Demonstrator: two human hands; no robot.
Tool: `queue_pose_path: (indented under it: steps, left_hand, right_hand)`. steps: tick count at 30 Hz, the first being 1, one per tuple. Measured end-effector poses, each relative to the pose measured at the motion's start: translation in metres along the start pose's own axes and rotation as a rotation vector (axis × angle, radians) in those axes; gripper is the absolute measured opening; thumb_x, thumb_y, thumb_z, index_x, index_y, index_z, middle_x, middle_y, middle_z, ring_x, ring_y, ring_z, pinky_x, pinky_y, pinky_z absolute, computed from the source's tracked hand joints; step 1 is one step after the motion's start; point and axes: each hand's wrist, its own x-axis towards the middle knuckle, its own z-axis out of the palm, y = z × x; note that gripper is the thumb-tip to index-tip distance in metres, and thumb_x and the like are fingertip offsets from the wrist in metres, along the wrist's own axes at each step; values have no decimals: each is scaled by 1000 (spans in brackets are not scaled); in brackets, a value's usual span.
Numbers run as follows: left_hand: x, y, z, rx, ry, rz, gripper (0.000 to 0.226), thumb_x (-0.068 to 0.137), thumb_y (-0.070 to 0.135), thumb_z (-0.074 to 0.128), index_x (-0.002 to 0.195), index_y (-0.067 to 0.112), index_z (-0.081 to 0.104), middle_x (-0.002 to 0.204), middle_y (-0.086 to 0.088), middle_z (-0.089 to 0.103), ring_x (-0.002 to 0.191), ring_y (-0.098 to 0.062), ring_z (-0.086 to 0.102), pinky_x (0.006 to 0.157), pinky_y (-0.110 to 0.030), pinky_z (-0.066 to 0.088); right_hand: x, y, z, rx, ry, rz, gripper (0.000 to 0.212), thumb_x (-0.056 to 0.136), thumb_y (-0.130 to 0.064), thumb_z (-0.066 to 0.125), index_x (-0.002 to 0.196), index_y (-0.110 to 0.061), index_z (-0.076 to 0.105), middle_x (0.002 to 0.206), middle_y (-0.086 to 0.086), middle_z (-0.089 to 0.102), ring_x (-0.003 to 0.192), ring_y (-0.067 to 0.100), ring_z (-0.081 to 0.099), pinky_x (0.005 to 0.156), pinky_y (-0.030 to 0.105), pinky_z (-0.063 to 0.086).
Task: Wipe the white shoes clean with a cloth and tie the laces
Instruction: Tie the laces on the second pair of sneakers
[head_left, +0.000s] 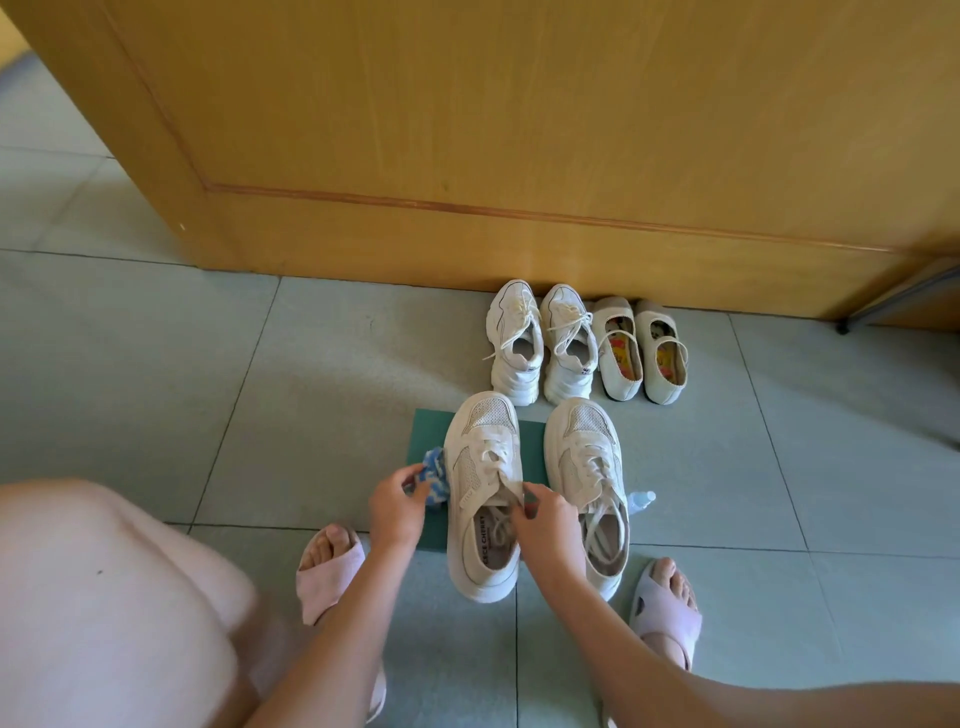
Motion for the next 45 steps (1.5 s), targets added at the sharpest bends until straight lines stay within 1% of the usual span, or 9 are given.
queue_pose_path:
  steps: [4, 14, 21, 24, 29, 32, 35, 39, 45]
  left_hand:
    - [0, -2, -1, 49, 56, 24, 26, 93, 11, 53, 116, 10, 63, 113, -10, 66, 102, -25, 62, 87, -42, 52]
    - [-44, 38, 12, 108, -50, 371, 13, 87, 21, 64, 100, 22, 67, 97, 8, 65, 82, 0, 59, 74, -20, 51]
    - [-53, 29, 22, 405, -140, 311, 44, 77, 26, 74, 114, 26, 49, 112, 10, 46, 85, -8, 61, 65, -24, 46]
    - [-52, 28, 23, 395, -102, 313, 41, 79, 21, 71, 113, 24, 47, 111, 7, 53, 81, -10, 61, 65, -26, 48]
    - [-51, 21, 23, 290, -87, 302, 37, 78, 14, 70, 107, 22, 49, 104, 2, 58, 76, -9, 61, 67, -25, 50]
    - [-50, 20, 23, 264, -115, 312, 37, 78, 16, 70, 108, 21, 49, 104, 3, 58, 80, -11, 61, 67, -22, 48]
    - [-49, 19, 22, 261, -128, 331, 36, 80, 19, 70, 109, 23, 48, 103, 5, 58, 81, -8, 60, 64, -16, 44]
    - [-55, 21, 22, 321, -107, 367, 38, 82, 15, 66, 113, 26, 47, 110, 5, 55, 85, -10, 59, 66, -26, 49]
    - [-61, 37, 26, 353, -36, 614, 43, 81, 6, 65, 116, 29, 58, 115, 7, 46, 107, -5, 40, 85, -18, 37]
  right_hand:
    - [1, 5, 2, 7, 41, 3, 15, 91, -14, 53, 85, -12, 66, 69, -2, 64, 63, 14, 63, 52, 26, 51]
    - [-9, 12, -9, 69, 82, -22, 18, 93, -23, 54, 107, -19, 64, 87, -13, 65, 77, 4, 63, 63, 21, 50]
    - [-22, 12, -15, -233, 166, -162, 19, 86, -40, 63, 95, -24, 64, 101, -12, 56, 81, 8, 56, 59, 25, 48]
    - [-24, 15, -12, -389, 167, -189, 25, 86, -44, 62, 96, -22, 70, 118, -8, 57, 106, 11, 54, 64, 24, 49]
    - [-27, 12, 4, -513, 129, -192, 36, 92, -39, 53, 123, -22, 58, 156, 2, 22, 138, 19, 30, 94, 30, 46]
    - [-24, 9, 12, -375, 211, -143, 36, 88, -41, 58, 120, -24, 60, 156, -1, 22, 140, 18, 25, 98, 31, 45]
    - [-22, 6, 17, -271, 338, -127, 24, 85, -36, 65, 105, -25, 71, 151, -6, 32, 135, 17, 34, 81, 32, 51]
    - [-20, 9, 22, -192, 436, -189, 12, 76, -19, 75, 88, -18, 74, 135, -3, 54, 121, 22, 52, 78, 35, 53]
    - [-16, 5, 13, -69, 397, -197, 13, 83, -28, 66, 83, -16, 71, 131, -2, 52, 128, 18, 33, 103, 30, 27]
